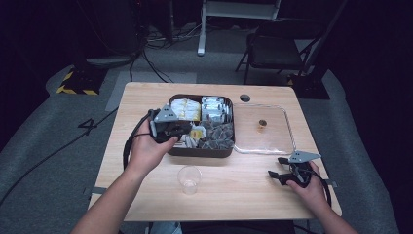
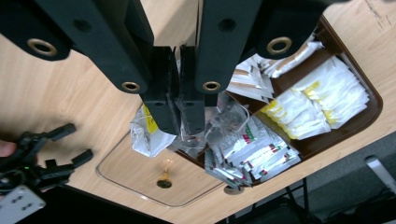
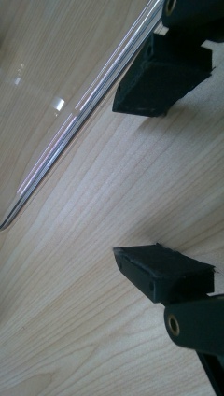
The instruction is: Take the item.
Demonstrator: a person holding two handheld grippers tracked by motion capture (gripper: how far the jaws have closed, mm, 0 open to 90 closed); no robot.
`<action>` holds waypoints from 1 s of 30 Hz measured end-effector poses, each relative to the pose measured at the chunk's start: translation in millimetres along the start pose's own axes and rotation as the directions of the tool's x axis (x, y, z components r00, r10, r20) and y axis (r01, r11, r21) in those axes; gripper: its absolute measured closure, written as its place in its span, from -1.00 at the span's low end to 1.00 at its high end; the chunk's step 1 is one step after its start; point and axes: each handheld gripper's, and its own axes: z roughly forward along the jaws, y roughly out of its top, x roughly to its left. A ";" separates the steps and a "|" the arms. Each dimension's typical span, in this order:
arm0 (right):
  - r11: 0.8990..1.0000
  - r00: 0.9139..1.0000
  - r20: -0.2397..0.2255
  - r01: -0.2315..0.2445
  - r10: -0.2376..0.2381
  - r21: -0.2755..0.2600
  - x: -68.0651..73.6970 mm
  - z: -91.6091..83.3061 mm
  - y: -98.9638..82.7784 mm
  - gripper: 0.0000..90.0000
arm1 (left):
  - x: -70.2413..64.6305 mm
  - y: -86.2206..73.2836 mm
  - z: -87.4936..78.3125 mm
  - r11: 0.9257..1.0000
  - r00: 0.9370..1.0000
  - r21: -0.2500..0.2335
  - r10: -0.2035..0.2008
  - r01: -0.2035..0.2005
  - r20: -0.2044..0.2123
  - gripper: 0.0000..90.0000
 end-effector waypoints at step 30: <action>1.000 1.000 -0.004 0.003 -0.003 0.000 -0.3 2.0 1.8 -0.43 | -38.9 -65.3 -24.4 1.000 1.000 0.002 -0.020 0.020 -0.002 0.93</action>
